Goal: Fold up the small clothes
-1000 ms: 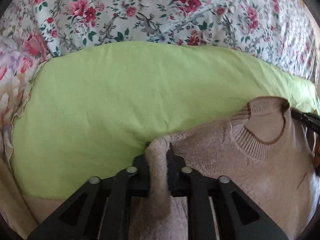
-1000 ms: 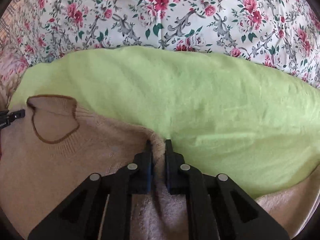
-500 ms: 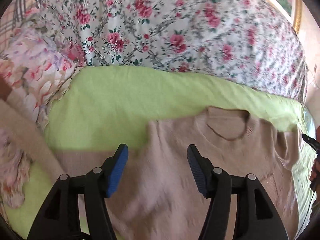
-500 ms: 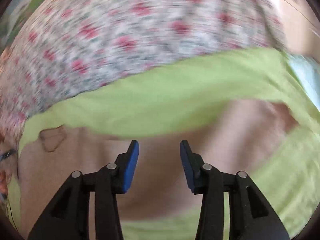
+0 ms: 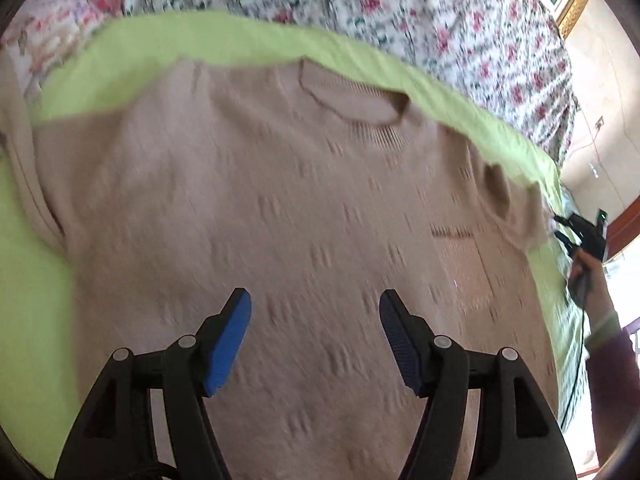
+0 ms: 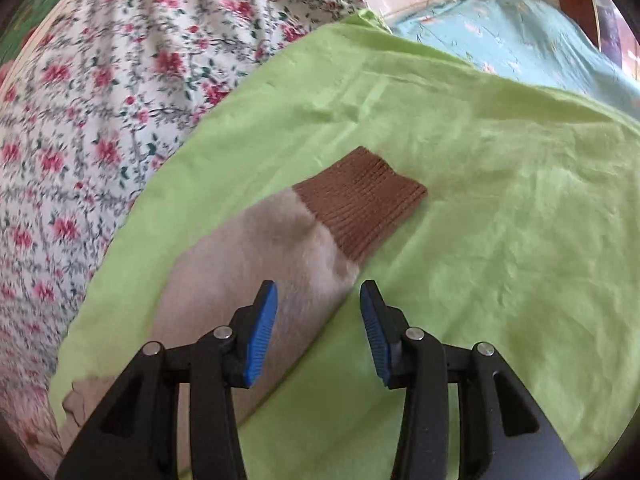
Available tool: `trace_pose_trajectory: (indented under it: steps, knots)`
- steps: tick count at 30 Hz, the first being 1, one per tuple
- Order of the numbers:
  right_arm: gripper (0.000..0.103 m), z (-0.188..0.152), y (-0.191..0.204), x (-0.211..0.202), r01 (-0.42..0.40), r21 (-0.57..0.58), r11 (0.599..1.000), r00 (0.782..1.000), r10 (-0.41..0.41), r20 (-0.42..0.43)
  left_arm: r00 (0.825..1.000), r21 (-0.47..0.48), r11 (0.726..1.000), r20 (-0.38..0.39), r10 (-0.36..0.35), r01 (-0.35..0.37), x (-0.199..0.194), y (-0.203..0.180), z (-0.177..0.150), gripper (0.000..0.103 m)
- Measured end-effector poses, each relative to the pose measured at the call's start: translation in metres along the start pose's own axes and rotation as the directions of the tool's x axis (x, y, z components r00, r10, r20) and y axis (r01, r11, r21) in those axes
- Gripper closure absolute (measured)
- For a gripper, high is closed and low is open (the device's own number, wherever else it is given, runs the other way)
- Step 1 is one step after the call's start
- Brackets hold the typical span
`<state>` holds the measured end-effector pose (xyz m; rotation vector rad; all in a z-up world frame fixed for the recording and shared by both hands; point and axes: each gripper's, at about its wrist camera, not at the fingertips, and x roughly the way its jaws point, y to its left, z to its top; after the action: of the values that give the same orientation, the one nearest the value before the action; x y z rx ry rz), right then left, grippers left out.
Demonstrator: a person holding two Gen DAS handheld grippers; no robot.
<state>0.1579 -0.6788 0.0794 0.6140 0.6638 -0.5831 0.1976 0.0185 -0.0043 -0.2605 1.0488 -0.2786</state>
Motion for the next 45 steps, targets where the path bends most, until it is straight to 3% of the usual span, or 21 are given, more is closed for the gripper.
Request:
trace_pose_trajectory:
  steps: [1, 4, 8, 13, 17, 19, 20, 22, 23, 29, 33, 35, 36, 40, 42, 45]
  knots:
    - [0.059, 0.002, -0.003, 0.003, -0.011, 0.026, 1.000, 1.000, 0.011, 0.008, 1.000, 0.004, 1.000, -0.009, -0.001, 0.001, 0.003, -0.004, -0.003, 0.036]
    - [0.093, 0.004, 0.005, 0.001, -0.034, -0.010, 0.999, 0.999, 0.034, 0.002, 1.000, 0.005, 1.000, -0.018, -0.003, 0.003, 0.012, -0.011, -0.004, 0.036]
    - [0.094, -0.010, 0.046, -0.027, -0.103, -0.159, 0.982, 0.994, 0.109, 0.031, 1.000, 0.012, 1.000, -0.008, -0.010, 0.010, 0.012, -0.016, -0.003, 0.036]
    - [0.095, -0.061, 0.122, -0.069, -0.272, -0.339, 0.901, 0.961, 0.270, -0.053, 1.000, -0.006, 1.000, 0.002, -0.027, 0.027, 0.006, -0.014, -0.006, 0.036]
    - [0.095, -0.121, 0.182, -0.091, -0.463, -0.357, 0.811, 0.886, 0.427, -0.181, 0.999, -0.030, 0.999, 0.014, -0.036, 0.036, -0.002, -0.004, -0.010, 0.034]
    - [0.095, -0.160, 0.215, -0.092, -0.578, -0.309, 0.755, 0.815, 0.509, -0.278, 0.999, -0.047, 0.998, 0.021, -0.041, 0.042, -0.008, 0.002, -0.013, 0.034]
    - [0.095, -0.173, 0.225, -0.092, -0.610, -0.291, 0.737, 0.789, 0.531, -0.309, 0.999, -0.054, 0.997, 0.023, -0.047, 0.048, -0.010, 0.005, -0.014, 0.034]
    - [0.095, -0.212, 0.255, -0.086, -0.695, -0.226, 0.682, 0.704, 0.582, -0.407, 0.996, -0.075, 0.994, 0.029, -0.082, 0.084, -0.015, 0.013, -0.016, 0.034]
    - [0.095, -0.238, 0.276, -0.082, -0.732, -0.204, 0.650, 0.656, 0.593, -0.466, 0.995, -0.085, 0.991, 0.031, -0.098, 0.100, -0.017, 0.015, -0.017, 0.034]
    - [0.094, -0.352, 0.356, -0.060, -0.802, -0.211, 0.559, 0.531, 0.504, -0.682, 0.985, -0.114, 0.979, 0.042, -0.165, 0.169, -0.026, 0.030, -0.023, 0.034]
    - [0.084, -0.400, 0.373, -0.046, -0.773, -0.280, 0.569, 0.548, 0.378, -0.746, 0.977, -0.151, 0.965, 0.031, -0.211, 0.214, -0.020, 0.041, -0.026, 0.032]
    - [0.051, -0.406, 0.368, -0.039, -0.765, -0.251, 0.593, 0.537, 0.373, -0.757, 0.975, -0.160, 0.962, 0.016, -0.220, 0.220, -0.013, 0.042, -0.024, 0.032]
    - [0.047, -0.404, 0.361, -0.038, -0.764, -0.224, 0.606, 0.532, 0.394, -0.749, 0.975, -0.161, 0.962, 0.009, -0.222, 0.221, -0.010, 0.041, -0.023, 0.031]
    - [0.045, -0.379, 0.333, -0.040, -0.760, -0.147, 0.633, 0.516, 0.450, -0.729, 0.977, -0.135, 0.968, -0.004, -0.212, 0.210, 0.010, 0.023, -0.008, 0.025]
    - [0.045, -0.363, 0.320, -0.046, -0.749, -0.142, 0.647, 0.543, 0.477, -0.691, 0.980, -0.107, 0.975, -0.008, -0.197, 0.195, 0.023, 0.010, 0.003, 0.025]
    - [0.045, -0.340, 0.306, -0.056, -0.729, -0.137, 0.670, 0.584, 0.506, -0.635, 0.996, -0.041, 0.996, 0.007, -0.084, 0.084, 0.044, -0.011, 0.023, 0.026]
